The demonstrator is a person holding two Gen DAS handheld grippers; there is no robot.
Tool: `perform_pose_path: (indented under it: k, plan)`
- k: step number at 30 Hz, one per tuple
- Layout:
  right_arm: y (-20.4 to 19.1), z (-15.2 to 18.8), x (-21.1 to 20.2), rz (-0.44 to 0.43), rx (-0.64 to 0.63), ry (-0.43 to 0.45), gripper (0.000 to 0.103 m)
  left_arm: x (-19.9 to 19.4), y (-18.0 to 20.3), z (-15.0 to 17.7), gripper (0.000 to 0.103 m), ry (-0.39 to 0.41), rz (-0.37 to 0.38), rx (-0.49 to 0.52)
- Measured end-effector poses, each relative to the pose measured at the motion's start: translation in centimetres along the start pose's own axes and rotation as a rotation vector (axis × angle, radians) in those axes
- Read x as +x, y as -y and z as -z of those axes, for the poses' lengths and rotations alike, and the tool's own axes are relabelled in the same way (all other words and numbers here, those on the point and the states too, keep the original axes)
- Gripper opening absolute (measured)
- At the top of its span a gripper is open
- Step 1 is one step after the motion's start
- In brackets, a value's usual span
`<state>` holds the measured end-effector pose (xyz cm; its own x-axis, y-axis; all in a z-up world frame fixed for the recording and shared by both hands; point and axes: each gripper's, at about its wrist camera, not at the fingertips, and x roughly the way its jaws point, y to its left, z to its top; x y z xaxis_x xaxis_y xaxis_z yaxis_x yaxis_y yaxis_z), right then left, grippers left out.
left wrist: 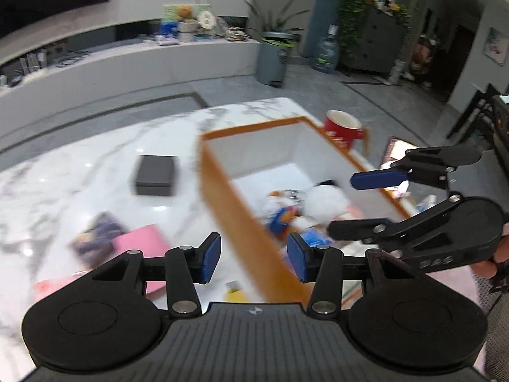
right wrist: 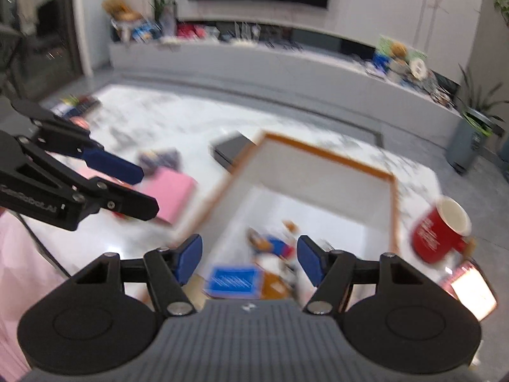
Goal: Organize objects
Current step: 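Move both tools back to the pink bag and pink notebook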
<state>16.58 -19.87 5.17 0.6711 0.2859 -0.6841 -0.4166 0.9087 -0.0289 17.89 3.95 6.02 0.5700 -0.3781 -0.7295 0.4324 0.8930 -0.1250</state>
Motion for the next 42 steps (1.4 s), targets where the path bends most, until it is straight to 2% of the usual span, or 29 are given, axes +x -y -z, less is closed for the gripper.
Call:
perform_pose_path:
  k: [4, 9, 16, 19, 22, 28, 33, 35, 39, 42]
  plan:
    - [-3.1, -1.3, 0.9, -0.080, -0.008, 0.044, 0.068, -1.6, -3.0, 1.3, 0.055, -0.006, -0.098, 0.010]
    - [-7.0, -2.1, 3.9, -0.148, -0.039, 0.024, 0.068, -1.6, -6.5, 3.7, 0.055, -0.039, -0.184, 0.015]
    - [-10.0, -2.9, 9.1, -0.156, -0.053, -0.044, 0.066, 1.1, -10.1, 7.7, 0.059, -0.123, -0.290, 0.098]
    - [-10.4, -3.1, 11.4, -0.146, -0.044, -0.092, 0.064, 2.3, -10.7, 9.1, 0.065, -0.154, -0.330, 0.173]
    - [-10.6, -3.5, 13.7, -0.141, -0.020, -0.138, 0.063, 3.9, -10.3, 10.3, 0.070, -0.183, -0.376, 0.299]
    - [-10.8, -4.5, 17.2, -0.131, 0.037, -0.192, 0.063, 7.1, -9.1, 12.1, 0.071, -0.206, -0.473, 0.525]
    - [-11.4, -5.6, 19.8, -0.131, 0.090, -0.220, 0.063, 8.7, -8.8, 12.9, 0.072, -0.234, -0.528, 0.613]
    - [-12.0, -6.0, 20.6, -0.127, 0.087, -0.224, 0.064, 9.0, -8.8, 13.3, 0.070, -0.234, -0.549, 0.643]
    - [-12.7, -6.2, 22.0, -0.117, 0.075, -0.238, 0.066, 9.0, -8.6, 13.5, 0.050, -0.232, -0.551, 0.654]
    - [-13.1, -6.3, 22.9, -0.099, 0.062, -0.253, 0.070, 8.4, -8.9, 13.0, 0.040, -0.213, -0.530, 0.612]
